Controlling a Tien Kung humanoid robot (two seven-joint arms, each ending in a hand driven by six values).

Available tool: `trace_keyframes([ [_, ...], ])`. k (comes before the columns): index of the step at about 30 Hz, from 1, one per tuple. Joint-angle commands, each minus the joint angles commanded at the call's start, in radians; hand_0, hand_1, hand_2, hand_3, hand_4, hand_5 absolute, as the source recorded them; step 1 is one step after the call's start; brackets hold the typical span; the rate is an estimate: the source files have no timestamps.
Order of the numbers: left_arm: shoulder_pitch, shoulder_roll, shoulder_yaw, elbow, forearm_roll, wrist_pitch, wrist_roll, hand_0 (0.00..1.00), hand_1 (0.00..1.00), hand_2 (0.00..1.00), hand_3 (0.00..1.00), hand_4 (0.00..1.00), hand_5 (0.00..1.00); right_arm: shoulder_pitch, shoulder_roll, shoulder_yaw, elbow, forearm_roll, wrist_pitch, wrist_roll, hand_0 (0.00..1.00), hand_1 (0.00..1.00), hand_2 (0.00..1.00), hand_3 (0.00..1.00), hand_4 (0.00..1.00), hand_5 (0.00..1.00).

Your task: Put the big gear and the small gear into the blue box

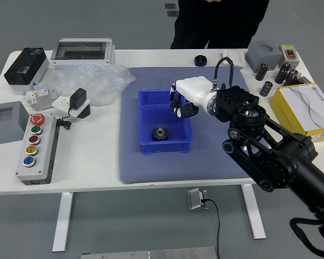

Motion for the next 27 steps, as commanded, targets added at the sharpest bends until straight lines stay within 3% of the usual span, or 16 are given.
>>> trace_keyframes([
  [6,-0.001,0.0,0.001,0.0,0.0,0.0,0.0,0.779,0.747,0.737,0.678,0.546,0.251,0.001,-0.003,0.006,-0.009,0.003,0.005,-0.003,0.815,0.758,0.867,0.975,0.845,0.436],
  [11,-0.002,-0.001,0.0,0.0,-0.001,0.0,-0.001,0.779,0.747,0.737,0.678,0.546,0.251,-0.022,-0.031,0.047,0.01,0.012,-0.014,-0.005,0.815,0.758,0.867,0.975,0.845,0.436],
  [12,-0.002,-0.001,-0.001,0.0,-0.001,0.001,-0.002,0.779,0.747,0.736,0.678,0.545,0.249,-0.032,-0.041,0.064,0.016,0.019,-0.026,-0.009,0.795,0.734,0.821,0.911,0.812,0.428],
  [17,0.0,0.002,-0.01,0.0,0.005,0.002,-0.001,0.779,0.747,0.736,0.678,0.545,0.249,-0.102,-0.105,0.16,0.033,0.091,-0.112,-0.021,0.795,0.734,0.821,0.911,0.812,0.428],
  [18,0.0,0.003,-0.011,0.0,0.006,0.003,-0.002,0.779,0.747,0.737,0.678,0.545,0.25,-0.12,-0.119,0.185,0.036,0.113,-0.134,-0.021,0.793,0.734,0.787,0.836,0.592,0.388],
  [23,-0.002,0.004,-0.013,0.0,0.007,0.004,-0.004,0.779,0.747,0.737,0.678,0.545,0.25,-0.19,-0.161,0.289,0.046,0.202,-0.219,-0.001,0.793,0.734,0.787,0.836,0.592,0.388],
  [24,-0.002,0.004,-0.014,0.0,0.007,0.005,-0.005,0.779,0.747,0.737,0.678,0.545,0.249,-0.201,-0.166,0.31,0.046,0.224,-0.236,0.004,0.833,0.779,0.856,0.847,0.583,0.464],
  [27,-0.002,0.006,-0.018,0.0,0.011,0.005,-0.005,0.779,0.747,0.737,0.678,0.545,0.249,-0.233,-0.179,0.37,0.05,0.288,-0.276,0.022,0.833,0.779,0.856,0.847,0.583,0.464],
])
